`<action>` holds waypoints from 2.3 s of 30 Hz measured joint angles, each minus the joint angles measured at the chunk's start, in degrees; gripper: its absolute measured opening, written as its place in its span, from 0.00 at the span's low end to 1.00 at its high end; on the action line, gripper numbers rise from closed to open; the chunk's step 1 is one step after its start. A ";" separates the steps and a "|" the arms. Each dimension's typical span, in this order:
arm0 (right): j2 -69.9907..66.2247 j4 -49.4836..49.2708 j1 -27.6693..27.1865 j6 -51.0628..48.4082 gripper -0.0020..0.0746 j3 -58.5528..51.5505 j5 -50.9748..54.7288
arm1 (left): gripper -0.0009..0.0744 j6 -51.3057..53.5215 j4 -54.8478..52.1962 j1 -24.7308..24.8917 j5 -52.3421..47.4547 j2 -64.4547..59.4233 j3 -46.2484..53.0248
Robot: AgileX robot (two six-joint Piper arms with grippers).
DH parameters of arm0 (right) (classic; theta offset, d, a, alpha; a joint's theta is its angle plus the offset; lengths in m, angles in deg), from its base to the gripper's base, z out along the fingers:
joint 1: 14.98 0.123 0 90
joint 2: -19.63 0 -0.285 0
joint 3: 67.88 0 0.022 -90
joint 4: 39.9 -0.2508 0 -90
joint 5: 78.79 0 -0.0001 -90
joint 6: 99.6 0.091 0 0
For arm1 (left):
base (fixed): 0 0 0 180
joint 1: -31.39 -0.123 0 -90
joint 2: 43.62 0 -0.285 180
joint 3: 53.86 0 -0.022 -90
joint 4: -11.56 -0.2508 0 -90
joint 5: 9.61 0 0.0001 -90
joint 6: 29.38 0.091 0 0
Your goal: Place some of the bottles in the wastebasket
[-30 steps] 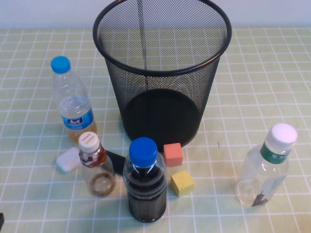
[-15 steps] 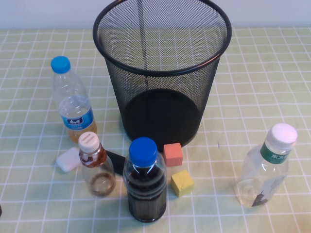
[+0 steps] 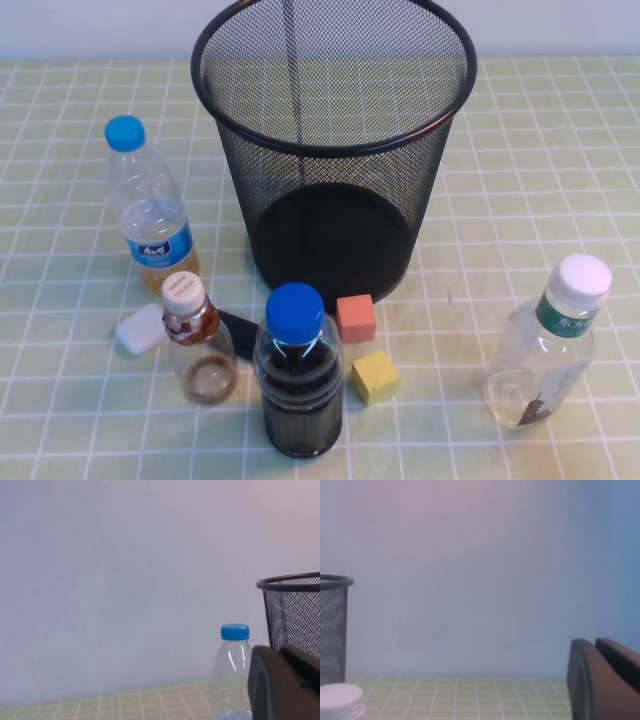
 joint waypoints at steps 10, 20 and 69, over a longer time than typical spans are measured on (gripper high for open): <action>0.00 -2.79 0.00 0.47 0.01 0.00 -11.69 | 0.01 -0.27 0.00 0.00 17.70 0.00 0.00; 0.00 -3.91 0.00 11.39 0.01 10.70 -25.58 | 0.01 -4.52 0.00 0.00 21.96 0.11 -10.68; -47.43 -10.62 31.08 -3.56 0.78 24.14 6.11 | 0.01 -4.39 -0.23 0.00 -18.50 -16.14 -26.63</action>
